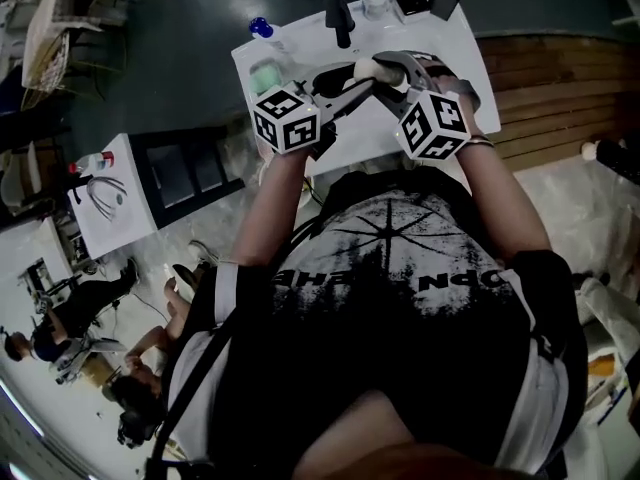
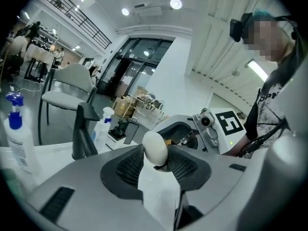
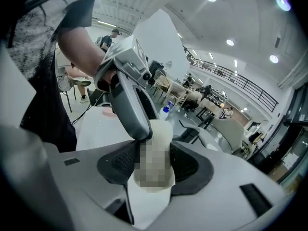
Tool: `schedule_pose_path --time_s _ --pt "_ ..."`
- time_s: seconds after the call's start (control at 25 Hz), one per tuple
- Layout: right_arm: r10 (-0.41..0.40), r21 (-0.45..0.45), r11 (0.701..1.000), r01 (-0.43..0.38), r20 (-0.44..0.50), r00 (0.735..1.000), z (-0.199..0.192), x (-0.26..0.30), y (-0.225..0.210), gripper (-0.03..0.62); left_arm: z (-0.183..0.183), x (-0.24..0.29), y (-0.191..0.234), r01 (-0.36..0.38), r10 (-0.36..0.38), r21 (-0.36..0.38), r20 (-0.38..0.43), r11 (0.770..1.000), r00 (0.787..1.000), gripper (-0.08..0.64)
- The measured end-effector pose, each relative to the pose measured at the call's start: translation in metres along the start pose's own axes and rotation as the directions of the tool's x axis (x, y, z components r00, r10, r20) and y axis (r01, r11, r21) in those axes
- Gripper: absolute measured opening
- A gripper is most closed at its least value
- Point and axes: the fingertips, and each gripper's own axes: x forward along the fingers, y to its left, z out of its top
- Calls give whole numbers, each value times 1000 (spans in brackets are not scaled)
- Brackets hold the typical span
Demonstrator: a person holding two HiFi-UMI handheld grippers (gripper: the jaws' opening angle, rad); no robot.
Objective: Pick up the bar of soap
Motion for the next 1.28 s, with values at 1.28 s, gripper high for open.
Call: schedule_pose_path --time_s 1.28 --pt "-128 185 966 178 -254 959 -187 -145 -26 209 -20 210 -107 346 -343 -19 -184 938 921 164"
